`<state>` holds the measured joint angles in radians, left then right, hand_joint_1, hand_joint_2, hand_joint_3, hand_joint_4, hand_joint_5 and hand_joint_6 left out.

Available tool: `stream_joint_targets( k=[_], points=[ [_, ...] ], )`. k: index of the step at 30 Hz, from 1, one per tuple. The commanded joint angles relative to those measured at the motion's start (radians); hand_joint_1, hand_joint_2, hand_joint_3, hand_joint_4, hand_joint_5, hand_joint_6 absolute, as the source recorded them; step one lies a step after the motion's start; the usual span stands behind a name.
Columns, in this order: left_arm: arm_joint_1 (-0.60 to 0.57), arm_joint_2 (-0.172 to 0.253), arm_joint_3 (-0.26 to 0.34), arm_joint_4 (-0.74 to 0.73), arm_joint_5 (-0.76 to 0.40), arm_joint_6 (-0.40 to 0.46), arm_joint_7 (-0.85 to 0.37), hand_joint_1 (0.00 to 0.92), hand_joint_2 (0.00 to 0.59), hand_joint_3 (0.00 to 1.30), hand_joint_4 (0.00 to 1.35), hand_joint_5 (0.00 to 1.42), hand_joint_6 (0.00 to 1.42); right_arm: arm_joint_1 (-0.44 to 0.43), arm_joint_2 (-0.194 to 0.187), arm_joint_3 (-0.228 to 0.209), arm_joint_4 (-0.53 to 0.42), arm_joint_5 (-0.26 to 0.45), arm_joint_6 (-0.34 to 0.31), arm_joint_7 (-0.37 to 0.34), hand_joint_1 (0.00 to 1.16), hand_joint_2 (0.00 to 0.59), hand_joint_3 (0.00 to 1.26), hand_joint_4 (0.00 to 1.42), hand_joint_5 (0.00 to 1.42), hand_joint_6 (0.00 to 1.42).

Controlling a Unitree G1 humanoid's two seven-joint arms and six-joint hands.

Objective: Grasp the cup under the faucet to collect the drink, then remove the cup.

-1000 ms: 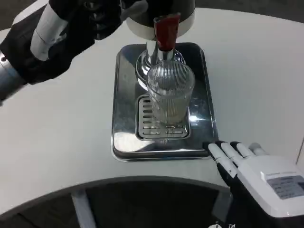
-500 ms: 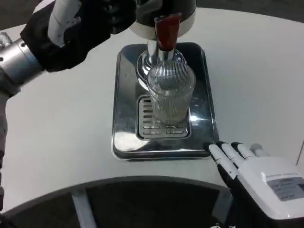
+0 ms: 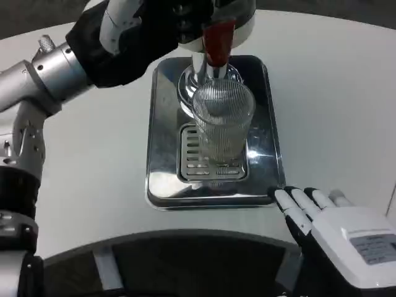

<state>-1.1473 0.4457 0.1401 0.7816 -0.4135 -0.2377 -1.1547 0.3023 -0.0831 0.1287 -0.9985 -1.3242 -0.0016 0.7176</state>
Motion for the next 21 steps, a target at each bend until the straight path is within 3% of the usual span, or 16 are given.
stream_joint_targets(
  k=[1,21],
  points=[
    [-0.044,-0.016,-0.005,0.028,0.021,-0.029,-0.025,0.0,0.045,0.0,0.0,0.04,0.0,0.019,0.013,0.007,-0.021,-0.011,-0.013,-0.002,0.65,0.353,0.0,0.0,0.0,0.0],
    [-0.143,-0.047,-0.019,0.162,0.095,-0.115,-0.068,0.0,0.045,0.0,0.0,0.06,0.01,0.029,0.034,0.004,-0.024,-0.014,-0.026,-0.006,0.65,0.353,0.0,0.0,0.0,0.0]
  ],
)
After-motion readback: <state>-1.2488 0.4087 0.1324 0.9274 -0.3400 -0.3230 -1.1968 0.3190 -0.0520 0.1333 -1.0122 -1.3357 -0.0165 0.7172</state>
